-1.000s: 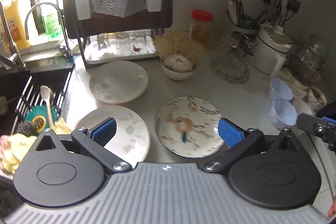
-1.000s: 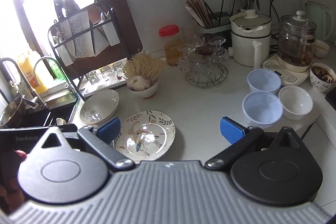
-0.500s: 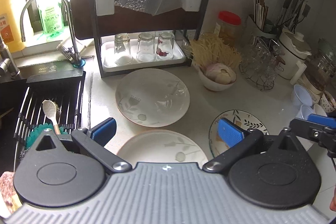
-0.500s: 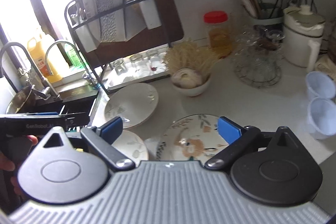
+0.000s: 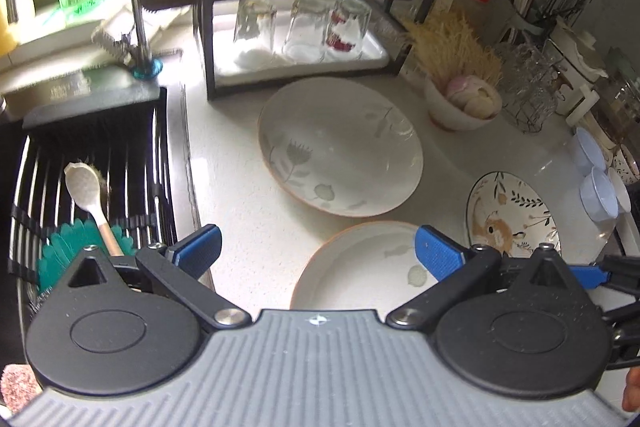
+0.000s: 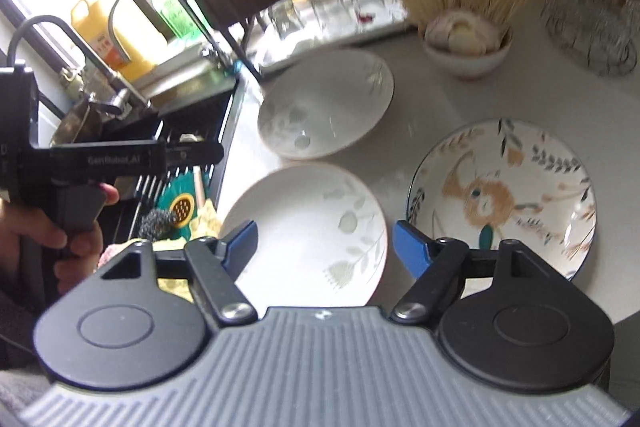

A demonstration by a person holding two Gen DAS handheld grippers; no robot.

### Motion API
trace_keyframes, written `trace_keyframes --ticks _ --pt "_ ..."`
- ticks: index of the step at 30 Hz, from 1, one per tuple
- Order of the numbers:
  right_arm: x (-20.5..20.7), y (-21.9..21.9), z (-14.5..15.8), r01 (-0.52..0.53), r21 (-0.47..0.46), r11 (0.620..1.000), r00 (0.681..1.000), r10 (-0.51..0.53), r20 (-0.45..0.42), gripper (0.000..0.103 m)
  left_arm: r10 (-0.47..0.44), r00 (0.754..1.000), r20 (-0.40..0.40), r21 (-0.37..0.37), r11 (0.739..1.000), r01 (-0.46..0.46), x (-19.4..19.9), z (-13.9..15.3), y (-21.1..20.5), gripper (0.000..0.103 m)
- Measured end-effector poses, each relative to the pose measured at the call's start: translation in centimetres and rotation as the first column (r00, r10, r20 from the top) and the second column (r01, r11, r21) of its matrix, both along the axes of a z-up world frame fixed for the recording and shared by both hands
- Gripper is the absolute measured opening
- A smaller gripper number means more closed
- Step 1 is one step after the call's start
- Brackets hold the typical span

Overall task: Organize plates and bowls
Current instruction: 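Move both grippers toward the white leaf-pattern bowl beside the sink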

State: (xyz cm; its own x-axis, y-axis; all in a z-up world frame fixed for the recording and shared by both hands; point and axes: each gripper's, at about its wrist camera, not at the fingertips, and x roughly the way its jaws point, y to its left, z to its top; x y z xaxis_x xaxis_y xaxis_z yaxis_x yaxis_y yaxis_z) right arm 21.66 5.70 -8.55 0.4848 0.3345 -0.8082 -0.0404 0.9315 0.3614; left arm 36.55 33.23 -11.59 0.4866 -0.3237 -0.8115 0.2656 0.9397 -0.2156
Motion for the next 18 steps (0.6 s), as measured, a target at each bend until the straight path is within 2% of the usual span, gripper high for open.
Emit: trace_keyframes --ticks 4,10,12,14,18 --pt "0.2 1.1 -1.3 -0.002 0.001 1.000 0.998 0.002 -0.056 0.073 -0.007 0.999 -0.054 -0.003 1.000 0.006 0.7 -1.7 0.9 0.103" --pt "0.2 1.4 -3.2 0.067 -0.004 0.998 0.990 -0.067 -0.126 0.067 -0.032 0.996 -0.089 0.000 0.999 0.032 1.5 -3.6 1.5 0.103" --pt "0.0 1.5 -3.6 0.083 0.010 0.996 0.987 -0.081 -0.141 0.067 -0.043 0.995 -0.094 -0.005 0.999 0.042 1.7 -4.0 1.7 0.096" --pt "-0.1 1.5 -4.0 0.100 0.016 0.995 0.982 -0.097 -0.160 0.066 -0.046 0.993 -0.107 -0.004 0.999 0.046 1.9 -4.5 1.8 0.083" --pt "0.1 1.0 -4.7 0.152 0.006 0.988 0.972 -0.148 -0.183 0.062 -0.063 0.988 -0.141 -0.015 0.998 0.061 2.2 -5.6 2.0 0.071"
